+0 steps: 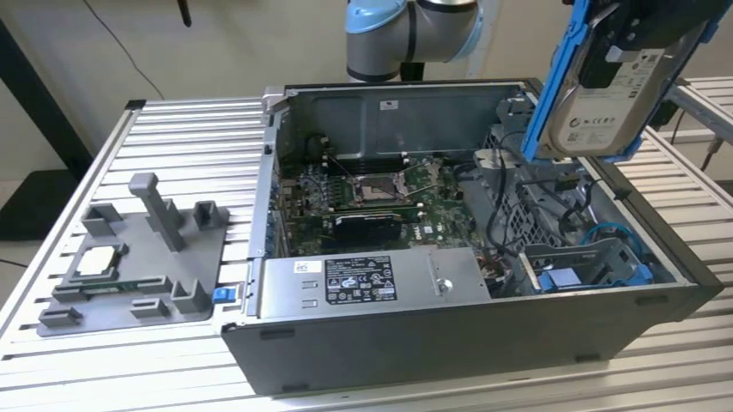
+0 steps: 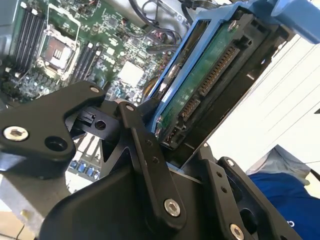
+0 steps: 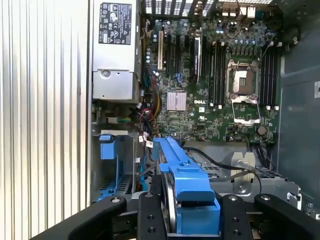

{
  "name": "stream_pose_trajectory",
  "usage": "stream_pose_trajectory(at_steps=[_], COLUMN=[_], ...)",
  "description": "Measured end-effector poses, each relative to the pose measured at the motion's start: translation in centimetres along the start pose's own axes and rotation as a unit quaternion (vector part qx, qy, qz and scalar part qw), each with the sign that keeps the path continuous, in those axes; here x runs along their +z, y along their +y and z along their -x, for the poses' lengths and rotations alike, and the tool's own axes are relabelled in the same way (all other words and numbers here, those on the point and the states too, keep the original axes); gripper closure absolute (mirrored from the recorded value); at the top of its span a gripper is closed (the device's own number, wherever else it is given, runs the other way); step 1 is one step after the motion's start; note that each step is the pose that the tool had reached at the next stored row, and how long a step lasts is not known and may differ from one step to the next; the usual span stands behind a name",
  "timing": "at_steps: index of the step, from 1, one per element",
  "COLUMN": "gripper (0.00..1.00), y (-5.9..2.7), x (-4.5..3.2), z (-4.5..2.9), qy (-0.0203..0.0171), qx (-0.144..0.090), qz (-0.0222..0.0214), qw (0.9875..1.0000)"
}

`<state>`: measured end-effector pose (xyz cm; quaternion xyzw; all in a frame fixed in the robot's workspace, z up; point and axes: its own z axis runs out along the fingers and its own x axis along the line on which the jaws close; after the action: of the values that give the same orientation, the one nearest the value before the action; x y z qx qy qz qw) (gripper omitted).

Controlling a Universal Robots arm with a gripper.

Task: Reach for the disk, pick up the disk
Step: 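Pick up the disk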

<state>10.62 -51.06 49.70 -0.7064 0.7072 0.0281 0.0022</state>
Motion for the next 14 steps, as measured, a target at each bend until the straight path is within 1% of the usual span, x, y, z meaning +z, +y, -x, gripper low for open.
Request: stream_pose_trajectory(at_steps=[9,14], gripper=[1.0,1.0], y=[-0.05,-0.07], x=[0.23,0.35], z=[-1.48,-2.03], qy=[0.0,0.0], qx=[0.0,0.0], qz=[0.0001,0.0001], qw=[1.0,1.0])
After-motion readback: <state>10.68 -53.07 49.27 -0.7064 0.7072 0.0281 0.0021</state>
